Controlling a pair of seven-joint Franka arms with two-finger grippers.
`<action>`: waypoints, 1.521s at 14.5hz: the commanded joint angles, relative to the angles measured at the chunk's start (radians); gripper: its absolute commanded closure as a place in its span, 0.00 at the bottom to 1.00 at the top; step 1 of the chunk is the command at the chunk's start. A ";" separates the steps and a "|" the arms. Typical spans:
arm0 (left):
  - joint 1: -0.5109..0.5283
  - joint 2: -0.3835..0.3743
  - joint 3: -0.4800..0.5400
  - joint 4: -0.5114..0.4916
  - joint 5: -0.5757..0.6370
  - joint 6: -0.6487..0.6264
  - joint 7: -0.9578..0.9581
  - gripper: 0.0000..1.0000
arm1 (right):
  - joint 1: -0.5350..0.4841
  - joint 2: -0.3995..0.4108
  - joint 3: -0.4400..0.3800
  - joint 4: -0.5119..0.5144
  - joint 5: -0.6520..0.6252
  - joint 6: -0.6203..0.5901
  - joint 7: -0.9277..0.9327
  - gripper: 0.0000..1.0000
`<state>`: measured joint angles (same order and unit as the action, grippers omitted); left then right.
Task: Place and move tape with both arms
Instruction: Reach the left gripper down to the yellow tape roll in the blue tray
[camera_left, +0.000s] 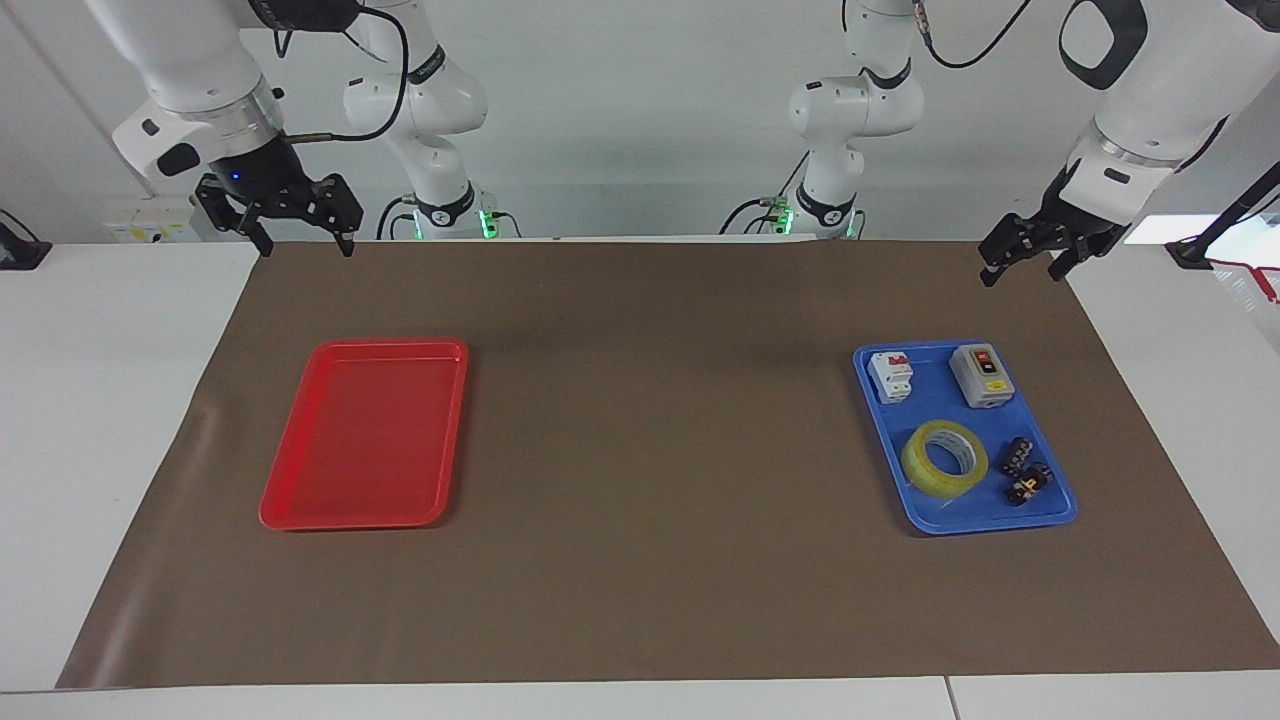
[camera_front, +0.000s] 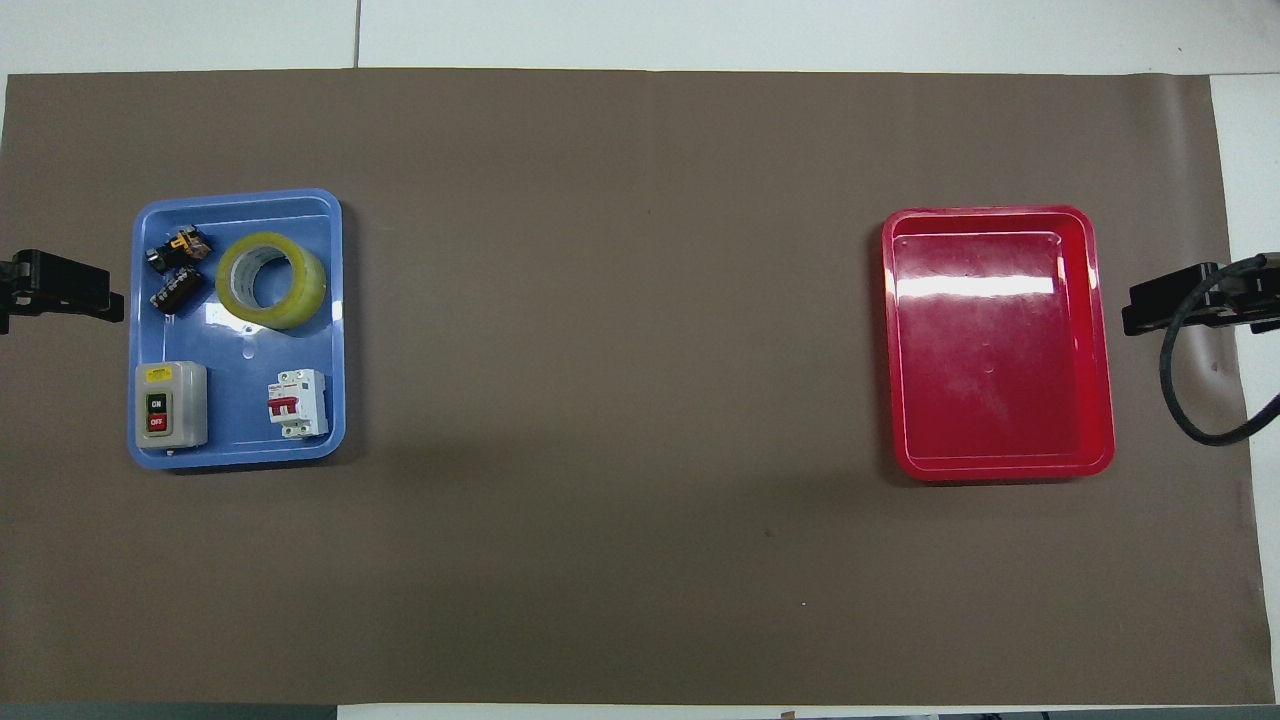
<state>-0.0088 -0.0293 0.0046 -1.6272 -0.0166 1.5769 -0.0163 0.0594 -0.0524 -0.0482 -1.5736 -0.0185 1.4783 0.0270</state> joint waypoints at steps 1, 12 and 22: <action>-0.007 -0.014 0.000 -0.011 0.027 0.009 0.015 0.00 | -0.010 0.000 0.004 0.009 0.009 -0.013 -0.029 0.00; -0.007 0.023 0.000 -0.022 0.026 0.093 0.015 0.00 | -0.013 -0.001 0.004 0.006 0.009 -0.012 -0.030 0.00; 0.015 0.258 0.000 -0.046 0.026 0.403 0.044 0.00 | -0.012 -0.001 0.004 0.004 0.009 -0.012 -0.029 0.00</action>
<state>-0.0034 0.1980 0.0058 -1.6735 -0.0159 1.9321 0.0030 0.0589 -0.0524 -0.0485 -1.5736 -0.0185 1.4783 0.0270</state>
